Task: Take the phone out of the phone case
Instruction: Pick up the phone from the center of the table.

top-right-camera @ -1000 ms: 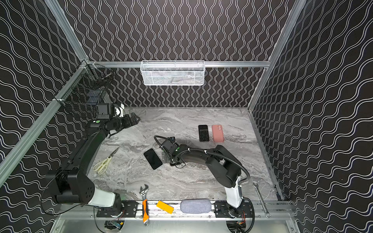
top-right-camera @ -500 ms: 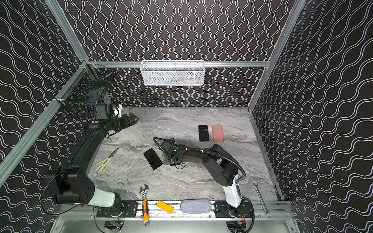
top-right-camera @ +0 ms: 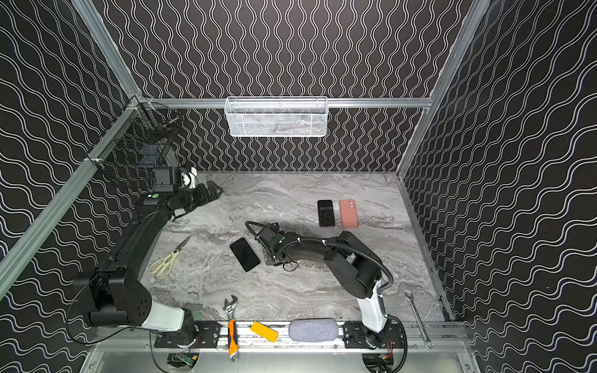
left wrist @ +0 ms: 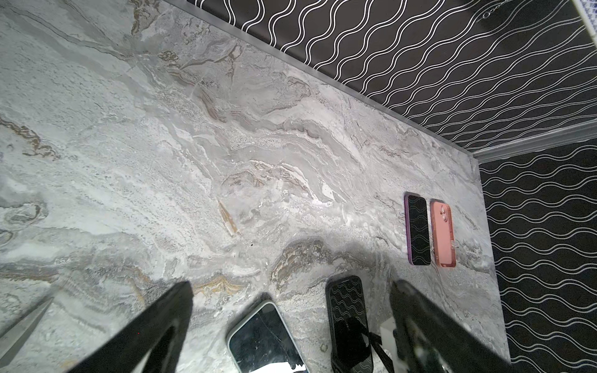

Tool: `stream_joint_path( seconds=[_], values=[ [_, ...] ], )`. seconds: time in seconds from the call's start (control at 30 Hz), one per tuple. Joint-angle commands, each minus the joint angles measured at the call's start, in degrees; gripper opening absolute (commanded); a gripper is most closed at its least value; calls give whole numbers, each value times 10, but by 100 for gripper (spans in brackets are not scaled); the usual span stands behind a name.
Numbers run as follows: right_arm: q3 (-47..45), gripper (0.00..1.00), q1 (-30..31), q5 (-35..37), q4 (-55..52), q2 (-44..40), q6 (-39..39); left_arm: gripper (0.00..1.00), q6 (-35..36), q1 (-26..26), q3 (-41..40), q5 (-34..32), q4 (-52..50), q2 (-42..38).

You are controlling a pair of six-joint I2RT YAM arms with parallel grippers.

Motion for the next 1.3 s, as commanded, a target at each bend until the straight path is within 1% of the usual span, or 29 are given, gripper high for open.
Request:
stream_joint_path(
  seconds=[0.0,0.1,0.3,0.37,0.43,0.53,0.57,0.63,0.67,0.7,0.83,0.9,1.03,1.07,1.1,1.17,1.27],
  values=[
    [-4,83,-1,-18,-25,8,-2,99,-1,1,-2,6,20,1],
    [-7,79,-1,-17,-20,10,-7,99,-1,1,-2,7,20,2],
    [0,80,-2,-16,-22,22,-12,99,-2,1,-4,8,22,4],
    [0,82,-3,-12,-23,24,-13,99,-3,0,-5,9,23,3],
    [1,86,-4,-6,-27,25,-14,99,-4,0,-8,6,24,3],
    [-3,87,-6,-5,-25,23,-16,99,-3,1,-8,9,24,7],
    [-5,85,-8,-7,-23,22,-18,99,-5,0,-8,9,25,7],
    [-7,79,-9,-11,-21,20,-19,99,-6,0,-10,9,26,8],
    [-9,73,-10,-12,-20,19,-20,99,-5,0,-9,9,26,9],
    [-12,70,-11,-12,-19,16,-19,99,-5,0,-10,10,26,10],
    [-26,59,-13,-16,-7,-1,-21,99,-8,0,-12,11,28,10],
    [-32,56,-16,-15,-2,-14,-22,99,-13,-2,-14,15,29,10],
    [-38,55,-21,-19,4,-42,-30,99,-21,-8,-18,15,29,6],
    [-38,55,-24,-21,4,-44,-33,99,-24,-25,-19,14,29,4],
    [-37,55,-26,-23,4,-57,-36,99,-30,-30,-24,18,29,2],
    [-39,55,-33,-31,8,-70,-40,99,-48,-34,-44,27,32,-6],
    [-38,54,-48,-61,9,-81,-46,99,-88,-41,-102,60,59,-31]
  ],
)
